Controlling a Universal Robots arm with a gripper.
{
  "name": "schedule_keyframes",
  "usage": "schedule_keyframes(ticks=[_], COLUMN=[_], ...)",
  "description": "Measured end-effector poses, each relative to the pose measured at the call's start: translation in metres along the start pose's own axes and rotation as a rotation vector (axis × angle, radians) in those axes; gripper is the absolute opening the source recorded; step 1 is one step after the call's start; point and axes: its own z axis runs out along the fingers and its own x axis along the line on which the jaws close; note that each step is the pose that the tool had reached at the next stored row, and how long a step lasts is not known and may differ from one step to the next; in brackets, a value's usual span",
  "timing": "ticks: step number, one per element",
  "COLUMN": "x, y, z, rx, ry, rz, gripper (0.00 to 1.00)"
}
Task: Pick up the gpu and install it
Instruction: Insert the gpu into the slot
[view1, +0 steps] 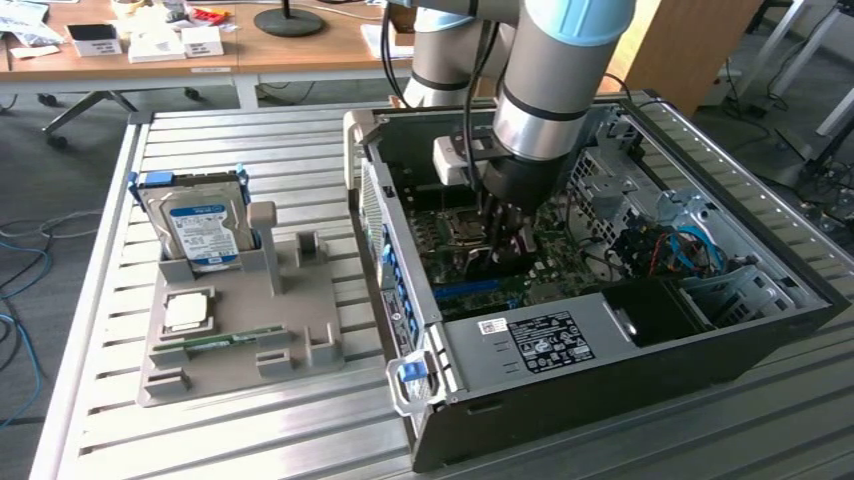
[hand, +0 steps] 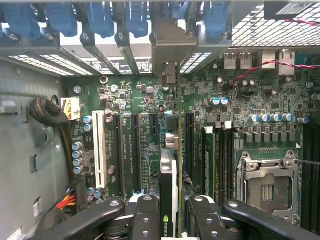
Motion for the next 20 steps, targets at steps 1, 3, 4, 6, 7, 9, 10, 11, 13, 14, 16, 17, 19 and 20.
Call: schedule_keyframes(ticks=[1, 3, 4, 6, 7, 9, 10, 11, 13, 14, 16, 17, 19, 20], x=[-0.0006, -0.0017, -0.0022, -0.0028, -0.0030, -0.0030, -0.0030, -0.0030, -0.0031, -0.0031, -0.0032, -0.0032, -0.0032, -0.0032], y=[0.0000, 0.0001, 0.0001, 0.0001, 0.0001, 0.0002, 0.0003, 0.0003, 0.0007, 0.0010, 0.0013, 0.0013, 0.0013, 0.0013], z=[0.0002, 0.0007, 0.0009, 0.0012, 0.0012, 0.0012, 0.0013, 0.0013, 0.0013, 0.0014, 0.0015, 0.0015, 0.0015, 0.0015], rx=[-0.0002, -0.0005, -0.0007, -0.0010, -0.0010, -0.0012, -0.0011, -0.0011, -0.0012, -0.0011, -0.0011, -0.0011, -0.0011, -0.0011], ry=[-0.0002, -0.0015, -0.0019, -0.0037, -0.0045, -0.0045, -0.0046, -0.0046, -0.0045, -0.0045, -0.0047, -0.0046, -0.0046, -0.0046], rz=[-0.004, -0.014, -0.018, -0.023, -0.025, -0.026, -0.026, -0.027, -0.026, -0.026, -0.027, -0.027, -0.027, -0.027], gripper=[0.27, 0.27, 0.27, 0.27, 0.27, 0.27, 0.27, 0.27, 0.27, 0.27, 0.27, 0.27, 0.27, 0.27])
